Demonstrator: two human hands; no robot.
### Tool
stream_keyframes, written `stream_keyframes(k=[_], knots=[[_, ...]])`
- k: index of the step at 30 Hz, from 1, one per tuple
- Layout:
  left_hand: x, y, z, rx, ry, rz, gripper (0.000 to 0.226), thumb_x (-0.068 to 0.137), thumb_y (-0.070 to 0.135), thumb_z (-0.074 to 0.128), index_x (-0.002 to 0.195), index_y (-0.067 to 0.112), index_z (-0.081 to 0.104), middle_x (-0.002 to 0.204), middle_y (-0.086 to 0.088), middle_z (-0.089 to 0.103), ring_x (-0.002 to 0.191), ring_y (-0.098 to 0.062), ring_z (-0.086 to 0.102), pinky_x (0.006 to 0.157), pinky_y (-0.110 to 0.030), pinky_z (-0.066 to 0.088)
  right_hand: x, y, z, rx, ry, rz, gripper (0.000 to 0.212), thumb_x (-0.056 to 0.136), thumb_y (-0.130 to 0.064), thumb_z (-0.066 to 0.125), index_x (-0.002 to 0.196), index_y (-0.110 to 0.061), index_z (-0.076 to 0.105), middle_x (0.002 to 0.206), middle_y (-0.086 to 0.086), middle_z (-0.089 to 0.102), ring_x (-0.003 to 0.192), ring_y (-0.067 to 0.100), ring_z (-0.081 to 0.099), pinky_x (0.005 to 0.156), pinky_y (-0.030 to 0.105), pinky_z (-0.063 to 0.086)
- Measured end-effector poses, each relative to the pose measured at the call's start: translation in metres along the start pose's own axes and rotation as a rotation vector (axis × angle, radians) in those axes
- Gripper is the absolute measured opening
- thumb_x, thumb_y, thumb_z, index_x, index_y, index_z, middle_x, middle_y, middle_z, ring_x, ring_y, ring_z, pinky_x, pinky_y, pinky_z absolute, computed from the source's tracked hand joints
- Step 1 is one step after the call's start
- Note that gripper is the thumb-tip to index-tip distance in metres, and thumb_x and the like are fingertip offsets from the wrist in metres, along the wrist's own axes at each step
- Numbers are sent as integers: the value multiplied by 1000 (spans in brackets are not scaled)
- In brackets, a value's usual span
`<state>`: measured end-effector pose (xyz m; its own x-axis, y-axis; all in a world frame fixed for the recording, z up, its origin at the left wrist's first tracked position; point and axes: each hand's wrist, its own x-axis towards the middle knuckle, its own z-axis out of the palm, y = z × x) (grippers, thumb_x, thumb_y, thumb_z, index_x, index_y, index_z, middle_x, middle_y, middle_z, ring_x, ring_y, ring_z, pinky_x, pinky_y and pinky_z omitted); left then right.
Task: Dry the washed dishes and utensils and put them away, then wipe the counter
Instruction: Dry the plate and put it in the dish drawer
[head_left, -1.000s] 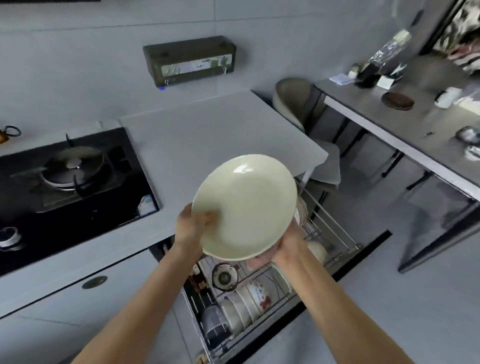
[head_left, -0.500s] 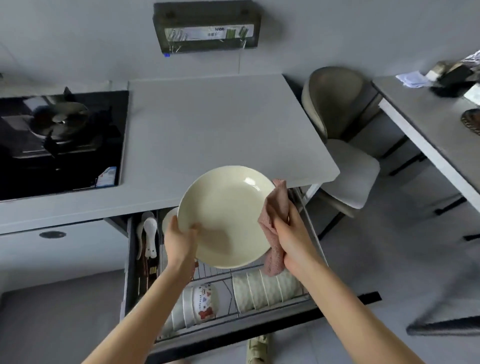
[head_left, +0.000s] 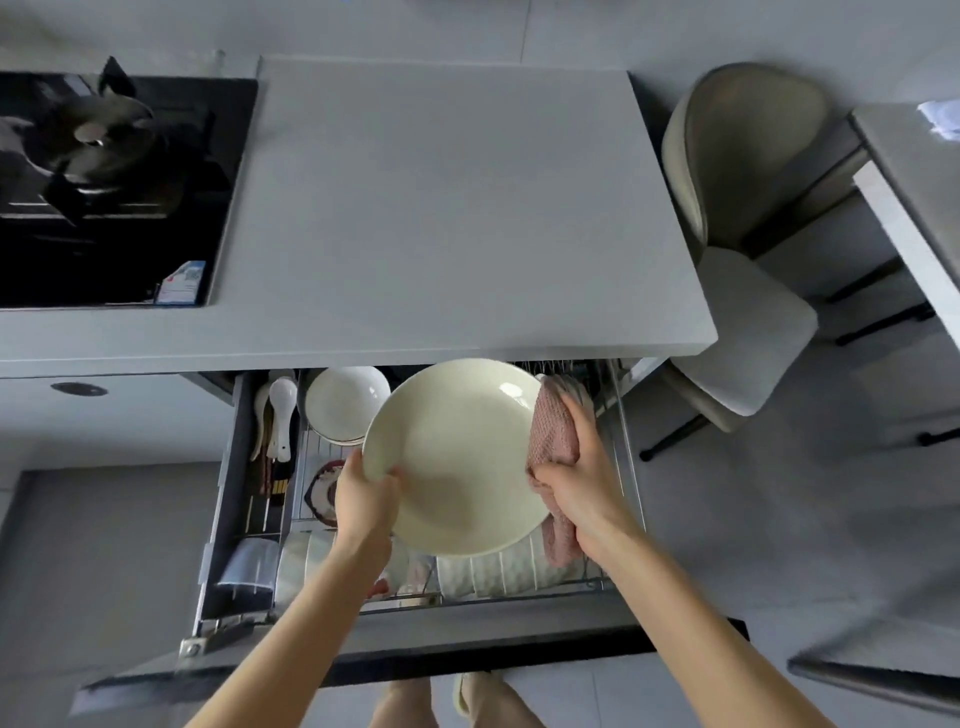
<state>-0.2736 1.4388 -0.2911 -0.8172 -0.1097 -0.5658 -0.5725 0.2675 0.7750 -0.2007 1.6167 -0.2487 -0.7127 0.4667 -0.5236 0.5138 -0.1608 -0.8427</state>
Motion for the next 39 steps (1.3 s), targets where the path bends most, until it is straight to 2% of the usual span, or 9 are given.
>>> stream_keyframes(k=[2, 4, 9, 15, 18, 22, 25, 31, 39], knots=[[10, -9, 5, -42, -53, -84, 26, 84, -5, 53, 103, 13, 53, 92, -9, 59, 84, -27, 53, 75, -36, 44, 9, 0, -2, 74, -54, 105, 85, 79, 21, 50, 140, -37, 38, 126, -1, 54, 87, 13, 63, 63, 24, 56], [21, -22, 9, -34, -105, -159, 28, 84, -3, 57, 107, 11, 54, 94, -10, 60, 87, -29, 55, 80, -43, 48, 15, 2, -3, 123, -80, 211, 79, 80, 18, 51, 139, -34, 41, 115, 7, 64, 81, 16, 66, 58, 26, 55], [52, -47, 28, 123, -356, -323, 24, 90, 6, 51, 111, 14, 45, 106, -14, 58, 98, -34, 57, 82, -46, 51, 36, 14, 6, -21, 129, 252, 66, 82, 14, 46, 131, -30, 50, 84, 4, 62, 58, 11, 53, 41, 15, 43], [66, -60, 54, 139, -374, -362, 34, 82, -5, 36, 111, 12, 45, 88, -8, 52, 71, -21, 49, 56, -29, 41, 63, 16, 12, -97, 163, 156, 42, 89, 0, 59, 122, -25, 54, 81, -5, 63, 67, 12, 55, 53, 13, 49], [72, -68, 60, 120, -382, -390, 38, 84, -3, 36, 118, 11, 43, 97, -9, 53, 80, -22, 51, 58, -29, 46, 76, 22, 13, -144, 209, 169, 38, 90, -2, 59, 114, -30, 53, 80, -5, 60, 63, 10, 53, 52, 12, 47], [83, -73, 63, 153, -500, -456, 46, 85, -2, 42, 129, 10, 39, 114, -13, 53, 89, -25, 56, 64, -30, 54, 93, 37, 13, -285, 294, 219, 37, 86, 6, 48, 110, -21, 55, 73, -6, 58, 61, 11, 53, 63, 28, 47], [95, -74, 63, 143, -556, -497, 45, 90, 5, 50, 132, 12, 38, 112, -13, 57, 88, -26, 59, 72, -32, 54, 105, 39, 14, -410, 304, 201, 50, 82, 4, 45, 122, -24, 53, 84, -4, 62, 69, 18, 55, 65, 32, 45], [119, -85, 42, 48, -410, -523, 27, 93, 2, 46, 120, 6, 49, 100, -16, 59, 83, -25, 58, 71, -32, 53, 128, 41, 14, -743, 339, 138, 67, 83, 0, 39, 135, -43, 40, 119, -7, 64, 98, 25, 60, 74, 28, 42], [135, -85, 32, -23, -364, -504, 20, 95, -1, 40, 87, 12, 54, 83, -9, 59, 72, -20, 56, 68, -30, 50, 155, 62, 18, -868, 372, 93, 72, 80, 4, 36, 139, -38, 36, 111, 2, 68, 88, 32, 62, 69, 34, 49]])
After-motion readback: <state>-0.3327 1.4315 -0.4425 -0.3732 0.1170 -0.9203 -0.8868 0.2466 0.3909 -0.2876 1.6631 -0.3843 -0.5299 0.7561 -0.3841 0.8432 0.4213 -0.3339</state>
